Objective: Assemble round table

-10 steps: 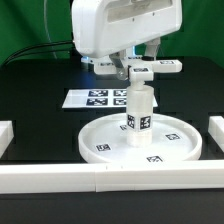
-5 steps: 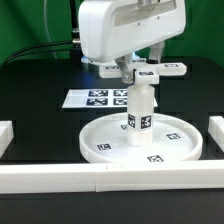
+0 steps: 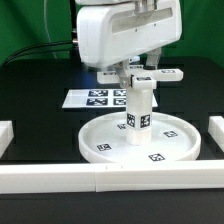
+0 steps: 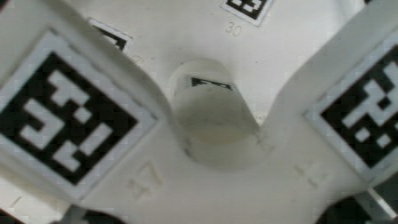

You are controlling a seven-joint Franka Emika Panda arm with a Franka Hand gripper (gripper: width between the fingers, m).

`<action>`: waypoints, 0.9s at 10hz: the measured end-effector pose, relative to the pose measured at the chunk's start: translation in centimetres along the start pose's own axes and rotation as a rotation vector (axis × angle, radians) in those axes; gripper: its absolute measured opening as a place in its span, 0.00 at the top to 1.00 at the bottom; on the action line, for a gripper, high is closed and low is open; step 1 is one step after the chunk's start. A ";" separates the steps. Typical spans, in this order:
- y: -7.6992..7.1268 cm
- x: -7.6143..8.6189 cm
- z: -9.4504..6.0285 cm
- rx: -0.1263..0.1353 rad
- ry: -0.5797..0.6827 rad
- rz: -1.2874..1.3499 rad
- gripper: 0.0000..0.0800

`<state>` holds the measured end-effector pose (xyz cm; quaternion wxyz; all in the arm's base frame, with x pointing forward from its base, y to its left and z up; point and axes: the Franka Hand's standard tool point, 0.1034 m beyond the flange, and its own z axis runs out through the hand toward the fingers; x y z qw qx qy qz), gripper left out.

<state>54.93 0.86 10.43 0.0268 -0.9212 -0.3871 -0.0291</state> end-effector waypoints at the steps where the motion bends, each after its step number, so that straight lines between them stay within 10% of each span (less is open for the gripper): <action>1: 0.0 0.0 0.0 -0.002 0.001 0.000 0.44; 9: 0.1 0.0 0.0 -0.002 0.002 0.027 0.44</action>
Offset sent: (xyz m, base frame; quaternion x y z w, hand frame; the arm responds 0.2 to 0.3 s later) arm 0.0000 0.0000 0.0000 0.0000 0.0000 0.0000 1.0000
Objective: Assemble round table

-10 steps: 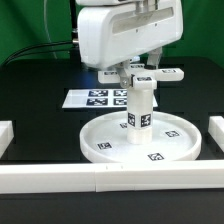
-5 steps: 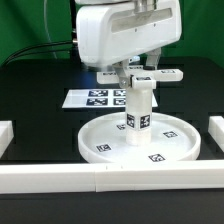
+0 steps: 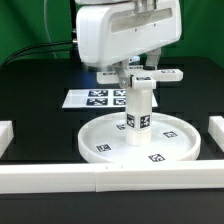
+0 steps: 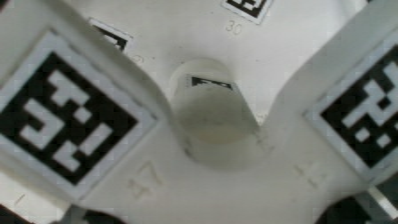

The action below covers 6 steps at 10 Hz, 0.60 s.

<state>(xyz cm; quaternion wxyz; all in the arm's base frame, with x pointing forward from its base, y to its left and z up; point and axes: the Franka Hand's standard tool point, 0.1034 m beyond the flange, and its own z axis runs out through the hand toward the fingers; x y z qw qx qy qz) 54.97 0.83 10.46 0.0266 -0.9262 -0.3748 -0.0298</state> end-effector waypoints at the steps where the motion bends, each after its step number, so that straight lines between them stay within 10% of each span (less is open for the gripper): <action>1: 0.0 0.0 0.0 0.000 0.000 -0.002 0.44; 6: 0.1 0.0 0.1 0.001 0.030 0.443 0.44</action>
Offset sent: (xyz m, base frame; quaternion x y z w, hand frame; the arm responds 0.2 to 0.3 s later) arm -0.0091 -0.0064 -0.0030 -0.0051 -0.0029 0.1863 0.9825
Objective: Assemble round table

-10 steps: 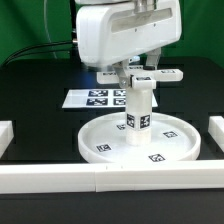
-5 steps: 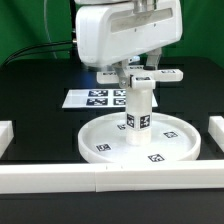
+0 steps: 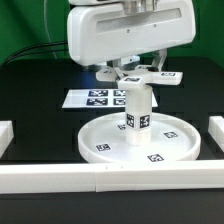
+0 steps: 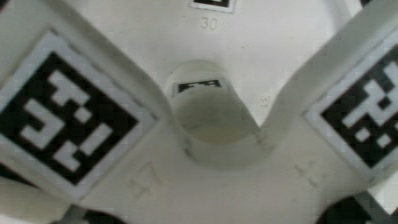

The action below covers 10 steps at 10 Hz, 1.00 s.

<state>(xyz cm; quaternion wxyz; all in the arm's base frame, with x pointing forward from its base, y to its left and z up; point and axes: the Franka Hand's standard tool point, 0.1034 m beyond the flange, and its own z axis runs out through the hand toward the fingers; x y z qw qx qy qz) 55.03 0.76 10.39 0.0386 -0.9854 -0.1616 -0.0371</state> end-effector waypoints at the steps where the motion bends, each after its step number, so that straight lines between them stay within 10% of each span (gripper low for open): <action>1: -0.1 0.0 0.0 0.001 0.009 0.084 0.44; 10: -0.8 0.1 0.2 0.055 0.026 0.748 0.44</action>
Offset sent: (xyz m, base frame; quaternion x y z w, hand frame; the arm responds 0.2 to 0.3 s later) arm -0.0065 -0.0029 -0.0017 0.0096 -0.0172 0.1828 0.9829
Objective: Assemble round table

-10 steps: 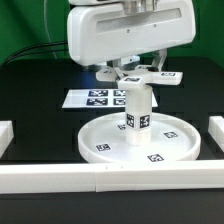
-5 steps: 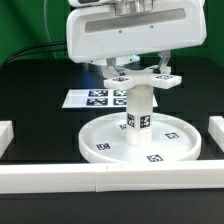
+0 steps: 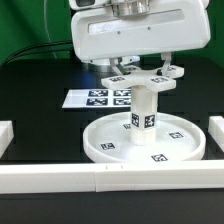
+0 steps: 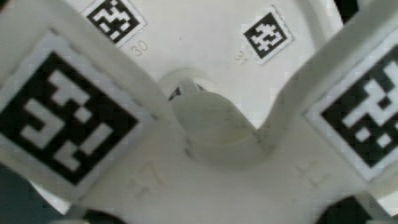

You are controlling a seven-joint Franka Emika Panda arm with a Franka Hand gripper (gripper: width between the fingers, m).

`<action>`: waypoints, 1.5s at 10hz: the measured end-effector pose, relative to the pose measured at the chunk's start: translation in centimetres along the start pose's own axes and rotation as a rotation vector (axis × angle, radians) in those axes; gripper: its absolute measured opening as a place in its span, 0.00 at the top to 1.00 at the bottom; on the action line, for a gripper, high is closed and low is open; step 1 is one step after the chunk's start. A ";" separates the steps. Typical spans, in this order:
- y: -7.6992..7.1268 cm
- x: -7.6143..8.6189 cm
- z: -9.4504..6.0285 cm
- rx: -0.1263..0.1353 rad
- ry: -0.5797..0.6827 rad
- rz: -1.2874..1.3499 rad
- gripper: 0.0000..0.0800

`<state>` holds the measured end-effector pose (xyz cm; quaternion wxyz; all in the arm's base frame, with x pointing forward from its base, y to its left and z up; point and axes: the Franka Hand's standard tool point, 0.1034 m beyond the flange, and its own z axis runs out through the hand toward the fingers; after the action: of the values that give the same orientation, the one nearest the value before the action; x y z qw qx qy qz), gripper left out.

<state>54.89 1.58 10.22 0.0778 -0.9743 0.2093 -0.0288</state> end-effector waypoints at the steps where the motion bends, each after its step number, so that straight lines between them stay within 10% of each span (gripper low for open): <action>1: -0.1 0.0 0.0 0.004 -0.001 0.079 0.44; 15: -1.3 -0.4 0.0 0.083 -0.039 1.015 0.44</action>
Offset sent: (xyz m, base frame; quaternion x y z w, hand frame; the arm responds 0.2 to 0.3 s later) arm 0.0000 0.0000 0.0000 0.0000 0.0000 0.1938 0.9810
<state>55.06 2.90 10.43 0.1244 -0.7464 0.6534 0.0226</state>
